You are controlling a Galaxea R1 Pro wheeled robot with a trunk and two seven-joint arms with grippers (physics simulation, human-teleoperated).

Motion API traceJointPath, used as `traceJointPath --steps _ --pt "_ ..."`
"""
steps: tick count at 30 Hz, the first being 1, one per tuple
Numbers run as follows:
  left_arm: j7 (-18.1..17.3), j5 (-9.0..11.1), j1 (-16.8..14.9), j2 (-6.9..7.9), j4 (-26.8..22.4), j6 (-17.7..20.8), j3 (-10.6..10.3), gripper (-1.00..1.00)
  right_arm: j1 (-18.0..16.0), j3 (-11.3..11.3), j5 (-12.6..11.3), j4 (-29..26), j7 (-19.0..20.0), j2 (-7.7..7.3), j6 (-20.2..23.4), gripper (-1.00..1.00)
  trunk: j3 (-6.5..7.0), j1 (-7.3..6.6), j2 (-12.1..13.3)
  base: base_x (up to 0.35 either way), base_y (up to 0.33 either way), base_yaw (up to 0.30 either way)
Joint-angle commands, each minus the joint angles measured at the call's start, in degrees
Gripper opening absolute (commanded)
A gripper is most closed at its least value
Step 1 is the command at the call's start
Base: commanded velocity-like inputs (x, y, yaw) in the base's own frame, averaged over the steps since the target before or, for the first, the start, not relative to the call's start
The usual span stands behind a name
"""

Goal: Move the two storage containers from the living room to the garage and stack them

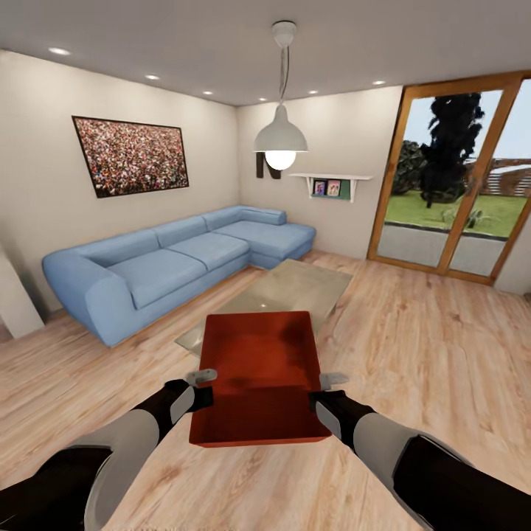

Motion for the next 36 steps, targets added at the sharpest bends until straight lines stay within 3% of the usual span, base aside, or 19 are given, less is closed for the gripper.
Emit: traceJointPath --steps 1,36 --pt "0.6 -1.5 0.0 -0.02 -0.1 0.4 1.5 -1.0 0.0 1.2 -0.6 -0.7 -0.2 0.33 0.4 -1.0 -0.13 0.04 -0.1 0.0 0.0 0.269" --pt "0.6 -1.5 0.0 0.01 -0.2 0.3 1.6 -1.0 0.0 1.2 -0.6 -0.7 -0.2 0.33 0.4 -1.0 -0.13 0.04 -0.1 0.0 0.0 0.269"
